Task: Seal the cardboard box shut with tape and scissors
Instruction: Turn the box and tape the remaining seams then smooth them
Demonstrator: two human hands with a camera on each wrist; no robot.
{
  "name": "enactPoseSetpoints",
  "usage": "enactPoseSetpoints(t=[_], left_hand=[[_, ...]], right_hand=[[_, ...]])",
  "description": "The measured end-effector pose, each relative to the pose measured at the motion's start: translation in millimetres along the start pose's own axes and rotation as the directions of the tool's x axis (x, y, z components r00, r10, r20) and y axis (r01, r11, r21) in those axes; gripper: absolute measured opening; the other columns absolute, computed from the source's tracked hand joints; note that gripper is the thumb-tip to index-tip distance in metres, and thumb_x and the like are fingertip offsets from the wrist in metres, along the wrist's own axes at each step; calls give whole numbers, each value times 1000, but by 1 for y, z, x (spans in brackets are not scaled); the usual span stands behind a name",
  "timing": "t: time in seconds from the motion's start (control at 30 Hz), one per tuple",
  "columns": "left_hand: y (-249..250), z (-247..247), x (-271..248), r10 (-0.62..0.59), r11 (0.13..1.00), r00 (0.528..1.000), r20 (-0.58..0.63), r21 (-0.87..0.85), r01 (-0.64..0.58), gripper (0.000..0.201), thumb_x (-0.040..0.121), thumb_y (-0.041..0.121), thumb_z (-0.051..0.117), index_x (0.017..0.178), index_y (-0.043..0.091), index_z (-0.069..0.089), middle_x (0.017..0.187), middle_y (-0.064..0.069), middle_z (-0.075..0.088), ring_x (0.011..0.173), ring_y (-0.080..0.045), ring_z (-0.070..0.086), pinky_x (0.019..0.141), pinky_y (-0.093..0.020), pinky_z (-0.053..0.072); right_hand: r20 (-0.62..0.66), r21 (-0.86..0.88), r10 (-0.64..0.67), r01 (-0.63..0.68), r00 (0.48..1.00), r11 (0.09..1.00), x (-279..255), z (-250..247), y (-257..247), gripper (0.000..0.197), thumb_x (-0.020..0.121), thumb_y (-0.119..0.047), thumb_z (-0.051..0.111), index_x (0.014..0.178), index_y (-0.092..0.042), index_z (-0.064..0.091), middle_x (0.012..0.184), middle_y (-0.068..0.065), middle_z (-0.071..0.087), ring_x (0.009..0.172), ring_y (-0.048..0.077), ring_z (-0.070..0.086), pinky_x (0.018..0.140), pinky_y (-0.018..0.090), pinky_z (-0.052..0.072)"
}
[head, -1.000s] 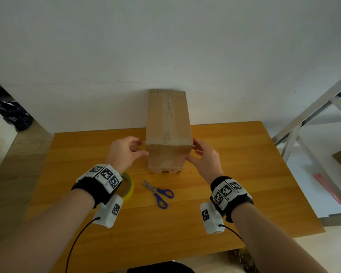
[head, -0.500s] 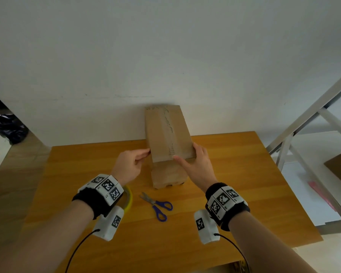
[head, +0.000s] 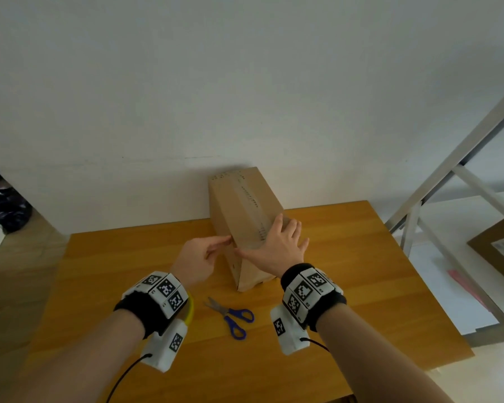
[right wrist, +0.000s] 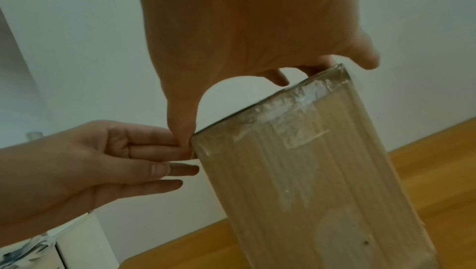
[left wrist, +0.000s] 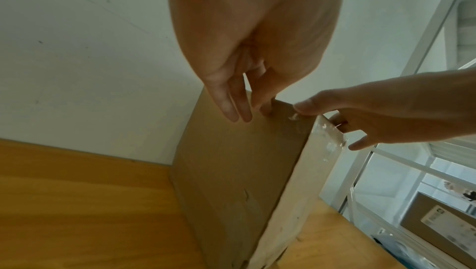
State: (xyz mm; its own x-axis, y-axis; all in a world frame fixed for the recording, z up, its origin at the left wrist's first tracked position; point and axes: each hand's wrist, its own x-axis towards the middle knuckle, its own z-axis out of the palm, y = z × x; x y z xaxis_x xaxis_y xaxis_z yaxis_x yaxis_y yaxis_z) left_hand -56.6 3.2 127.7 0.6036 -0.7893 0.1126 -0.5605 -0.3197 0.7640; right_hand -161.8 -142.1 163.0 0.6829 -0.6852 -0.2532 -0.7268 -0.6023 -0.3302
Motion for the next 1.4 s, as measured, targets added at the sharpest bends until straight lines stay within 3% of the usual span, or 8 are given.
enactPoseSetpoints(t=[0.3, 0.4, 0.53, 0.73, 0.93, 1.1, 1.2, 1.4], left_hand=[[1, -45, 51, -254, 966, 951, -174, 6, 259, 57, 95, 32, 46, 145, 17, 25, 149, -5, 32, 134, -22, 36, 108, -41, 34], [-2, -55, 72, -362, 932, 925, -115, -55, 358, 63, 94, 35, 49, 146, 13, 21, 153, -6, 23, 140, -24, 25, 114, -41, 24], [-4, -55, 85, -371, 928, 928, 8, -3, 372, 52, 93, 27, 53, 139, 9, 38, 143, -9, 41, 131, -24, 40, 105, -35, 31], [-1, -52, 87, -374, 927, 927, -28, 10, 375, 47, 90, 21, 58, 134, 9, 45, 135, -10, 51, 122, -26, 48, 96, -32, 37], [0, -50, 85, -399, 917, 917, -23, -35, 398, 43, 91, 19, 57, 131, 8, 50, 129, -12, 56, 116, -28, 52, 95, -35, 41], [4, -55, 79, -493, 862, 864, -103, -196, 468, 39, 91, 20, 57, 127, 6, 53, 126, -13, 56, 114, -28, 52, 100, -45, 42], [7, -64, 76, -498, 859, 859, -118, -201, 470, 42, 91, 26, 56, 129, 8, 51, 125, -12, 55, 108, -27, 53, 95, -42, 46], [20, -76, 65, -446, 881, 894, -48, -202, 429, 64, 86, 42, 59, 142, 26, 32, 138, -9, 45, 117, -26, 49, 90, -41, 46]], right_hand=[[78, 99, -222, 214, 972, 972, 1, -13, 31, 133, 53, -67, 76, 149, -17, -2, 155, 14, -7, 143, 34, -11, 117, 54, 9], [112, 123, -276, 262, 955, 957, 2, -13, 42, 133, 52, -68, 77, 149, -21, -1, 154, 9, -7, 143, 29, -12, 117, 52, 11], [110, 133, -306, 291, 946, 947, 1, -14, 47, 130, 56, -68, 75, 150, -23, -3, 157, 3, -13, 143, 23, -22, 119, 50, 2], [50, 235, -156, 140, 987, 962, -6, -17, 53, 140, 54, -69, 76, 150, -18, -12, 156, 2, -24, 143, 21, -24, 119, 47, 0], [79, 445, -2, -33, 997, 895, -14, -14, 65, 104, 64, -65, 73, 144, -13, 30, 148, 0, 33, 136, 19, 33, 107, 34, 36], [84, 553, -119, 53, 989, 832, -18, -21, 65, 60, 80, -42, 71, 132, -19, 51, 123, -14, 51, 116, 4, 45, 85, 18, 36], [108, 646, -129, 29, 986, 763, -13, -23, 72, 74, 84, -40, 67, 147, -26, 30, 137, -10, 44, 129, 9, 38, 95, 23, 34], [209, 843, -98, -129, 973, 522, 2, -29, 73, 89, 74, -49, 73, 142, -54, 16, 139, 1, 45, 127, 29, 43, 95, 60, 37]])
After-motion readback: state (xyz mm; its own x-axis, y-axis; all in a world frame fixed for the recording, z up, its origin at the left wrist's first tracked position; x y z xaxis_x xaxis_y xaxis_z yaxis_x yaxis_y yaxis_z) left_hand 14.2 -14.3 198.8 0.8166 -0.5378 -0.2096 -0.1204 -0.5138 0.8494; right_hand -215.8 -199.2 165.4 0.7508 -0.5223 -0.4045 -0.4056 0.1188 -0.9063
